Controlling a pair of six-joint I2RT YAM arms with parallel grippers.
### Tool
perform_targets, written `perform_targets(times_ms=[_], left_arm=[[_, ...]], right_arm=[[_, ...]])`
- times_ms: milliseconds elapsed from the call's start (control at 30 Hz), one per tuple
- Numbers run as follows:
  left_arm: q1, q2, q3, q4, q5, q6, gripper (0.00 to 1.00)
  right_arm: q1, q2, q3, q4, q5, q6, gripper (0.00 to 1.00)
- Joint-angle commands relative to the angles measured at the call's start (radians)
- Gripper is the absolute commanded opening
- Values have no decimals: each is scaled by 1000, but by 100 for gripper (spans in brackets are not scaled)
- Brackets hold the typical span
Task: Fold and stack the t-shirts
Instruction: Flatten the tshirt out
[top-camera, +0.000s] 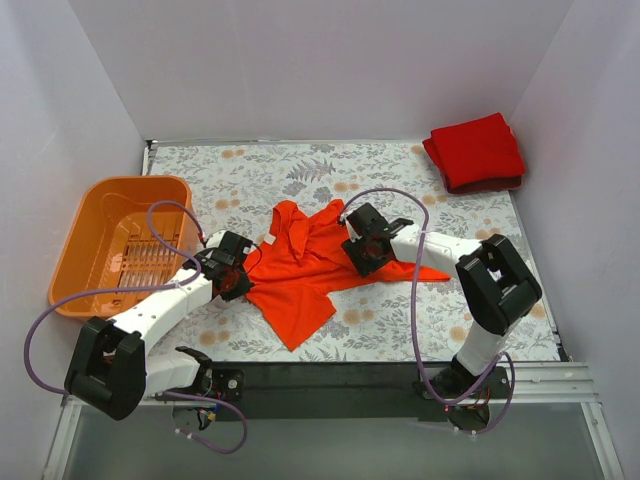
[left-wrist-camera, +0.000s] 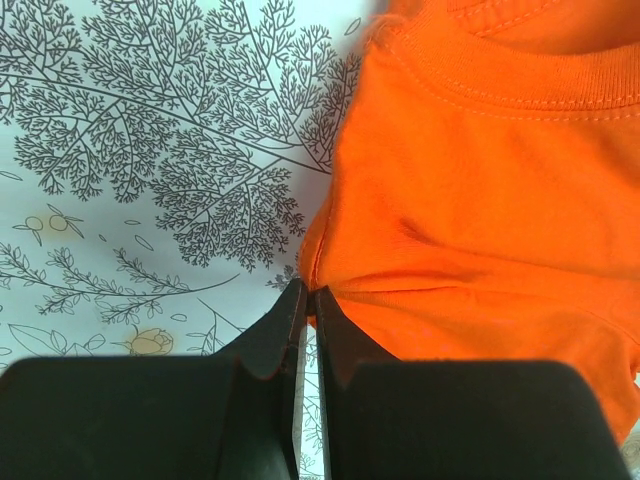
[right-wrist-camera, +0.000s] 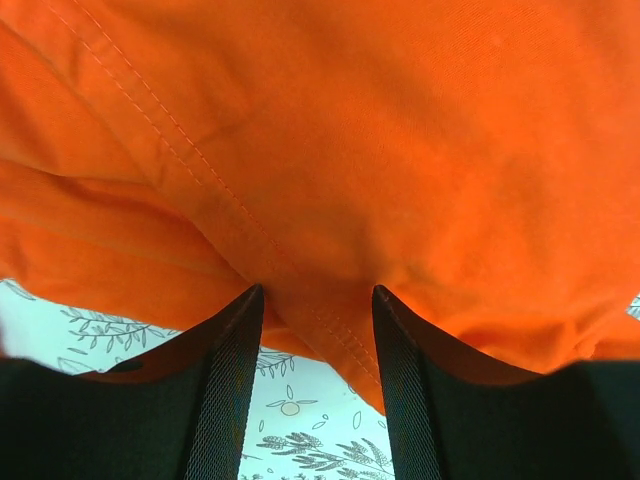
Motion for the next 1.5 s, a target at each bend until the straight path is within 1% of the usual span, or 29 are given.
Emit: perform_targets(times_ms=[0, 100, 233, 267, 300, 367, 400, 467, 533, 633, 700, 767, 800, 867, 900, 967, 1000, 1067, 1100, 1133, 1167, 1200, 1233, 1300, 1333, 1367, 1400, 1467], left_arm=[[9, -23, 12, 6, -58, 4, 0], [9, -18, 14, 3, -63, 4, 0], [9, -23, 15, 0, -73, -3, 0], [9, -25, 14, -1, -78, -4, 0], [9, -25, 15, -4, -84, -6, 0], [9, -25, 14, -6, -90, -7, 0], [9, -26, 14, -9, -93, -9, 0], [11, -23, 17, -11, -95, -10, 0], [9, -23, 17, -11, -99, -10, 0], [11, -28, 17, -14, -109, -13, 0], [11, -31, 15, -15, -110, -15, 0], [12, -32, 17, -20, -115, -18, 0], [12, -34, 17, -20, -115, -18, 0], [12, -40, 17, -20, -116, -19, 0], [14, -43, 15, -20, -116, -19, 0], [14, -49, 14, -20, -116, -19, 0], [14, -51, 15, -20, -118, -19, 0], [15, -52, 14, -18, -118, -19, 0], [15, -52, 14, -18, -118, -18, 0], [15, -52, 15, -20, -118, -19, 0], [15, -52, 17, -21, -119, -19, 0], [15, -55, 15, -21, -121, -19, 0], [15, -58, 15, -20, -122, -21, 0], [17, -67, 15, -21, -125, -21, 0], [15, -71, 15, -21, -129, -22, 0], [17, -74, 15, -18, -130, -22, 0], [17, -80, 15, -20, -130, -22, 0], [18, -81, 15, -18, -129, -24, 0]], right_arm=[[11, 17, 21, 14, 59, -25, 54], [12, 31, 20, 17, 64, -31, 53], [13, 38, 15, 18, 78, -36, 48], [12, 40, 15, 18, 79, -39, 46], [13, 41, 15, 20, 82, -42, 39], [12, 45, 15, 20, 94, -44, 32], [12, 46, 15, 20, 102, -42, 24], [12, 45, 18, 20, 136, -44, 21], [2, 28, 21, 18, 168, -44, 15], [-47, -11, 32, 18, 223, -44, 14], [-111, -28, 50, 20, 237, -45, 14], [-165, -47, 66, 20, 239, -90, 14], [-223, -51, 75, 20, 237, -97, 14], [-287, -41, 115, 18, 233, -108, 14], [-353, -29, 131, 18, 231, -114, 14], [-422, -18, 190, 20, 265, -99, 15], [-492, -12, 213, 20, 274, -55, 16], [-557, -3, 269, 21, 244, 4, 25], [-605, 2, 286, 20, 225, 27, 31], [-619, 9, 300, 18, 214, 45, 43], [-625, 11, 328, 2, 208, 50, 45], [-628, 9, 336, -12, 205, 54, 50], [-627, 2, 339, -23, 188, 58, 51], [-625, -26, 291, -31, 72, 67, 51], [-622, -67, 262, -32, 24, 87, 51], [-621, -92, 232, -23, -81, 93, 51], [-608, -139, 148, 3, -127, 99, 51], [-594, -181, 68, 18, -217, 122, 51]])
